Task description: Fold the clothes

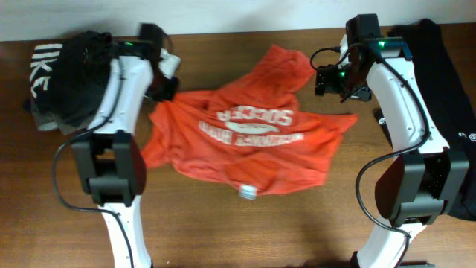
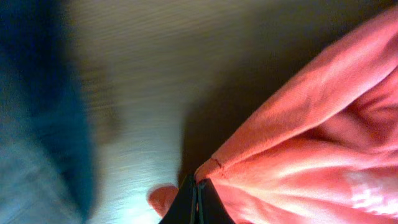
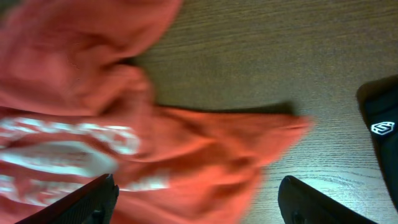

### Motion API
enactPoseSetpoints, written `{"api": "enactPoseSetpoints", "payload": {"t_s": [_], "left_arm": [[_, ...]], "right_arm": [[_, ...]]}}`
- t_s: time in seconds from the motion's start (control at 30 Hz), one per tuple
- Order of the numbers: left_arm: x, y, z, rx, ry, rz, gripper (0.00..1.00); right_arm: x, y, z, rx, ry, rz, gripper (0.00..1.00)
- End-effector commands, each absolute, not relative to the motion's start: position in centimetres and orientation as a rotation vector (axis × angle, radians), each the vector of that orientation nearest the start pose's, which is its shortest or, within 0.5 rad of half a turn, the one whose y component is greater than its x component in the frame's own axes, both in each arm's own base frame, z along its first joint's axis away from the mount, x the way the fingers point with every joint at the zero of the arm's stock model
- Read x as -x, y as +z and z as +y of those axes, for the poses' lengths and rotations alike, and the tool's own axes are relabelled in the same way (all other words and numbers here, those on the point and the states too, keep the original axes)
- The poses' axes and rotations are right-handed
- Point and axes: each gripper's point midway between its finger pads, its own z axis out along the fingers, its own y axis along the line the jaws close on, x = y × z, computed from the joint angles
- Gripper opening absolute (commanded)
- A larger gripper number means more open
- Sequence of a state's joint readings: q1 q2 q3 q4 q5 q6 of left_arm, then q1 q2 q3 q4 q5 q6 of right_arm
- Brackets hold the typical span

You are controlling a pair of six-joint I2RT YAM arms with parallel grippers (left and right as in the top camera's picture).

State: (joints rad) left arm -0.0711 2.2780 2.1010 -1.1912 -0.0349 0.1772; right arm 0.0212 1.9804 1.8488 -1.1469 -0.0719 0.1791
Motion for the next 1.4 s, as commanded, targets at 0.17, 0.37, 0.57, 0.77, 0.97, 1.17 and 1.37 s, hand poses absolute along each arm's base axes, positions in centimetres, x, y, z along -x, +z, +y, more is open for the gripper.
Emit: {"api": "enactPoseSetpoints", "payload": {"t_s": [0.17, 0.37, 0.57, 0.77, 0.97, 1.17, 1.37], "left_arm": [[-50.6, 10.7, 0.9, -0.047, -0.058, 2.881, 0.23], [-50.6, 11.3, -3.0, -0.175, -0.2, 2.863, 0.51], [-48.8, 11.7, -12.5, -0.564, -0.352, 2.812, 0.55], [-45.0, 11.6, -23.9, -1.02, -0.357, 2.678, 0.6], [-39.8, 11.0, -30.5, -1.278, -0.353, 2.631, 0.59], [-33.7, 8.1, -34.1, -1.467, -0.306, 2.711, 0.59], [-30.6, 5.8, -35.2, -1.507, -0.214, 2.801, 0.59]], "right_arm": [[-44.6, 14.5, 2.4, -0.193, 0.146, 2.853, 0.87], [-44.7, 14.6, 2.4, -0.182, 0.144, 2.849, 0.87], [-45.4, 14.8, 0.7, -0.228, 0.14, 2.816, 0.88], [-45.5, 14.9, -2.5, -0.345, 0.185, 2.795, 0.87], [-45.3, 14.9, -4.6, -0.412, 0.182, 2.782, 0.88], [-45.2, 14.9, -6.2, -0.459, 0.175, 2.771, 0.88], [-45.3, 15.0, -6.5, -0.466, 0.173, 2.763, 0.88]]}}
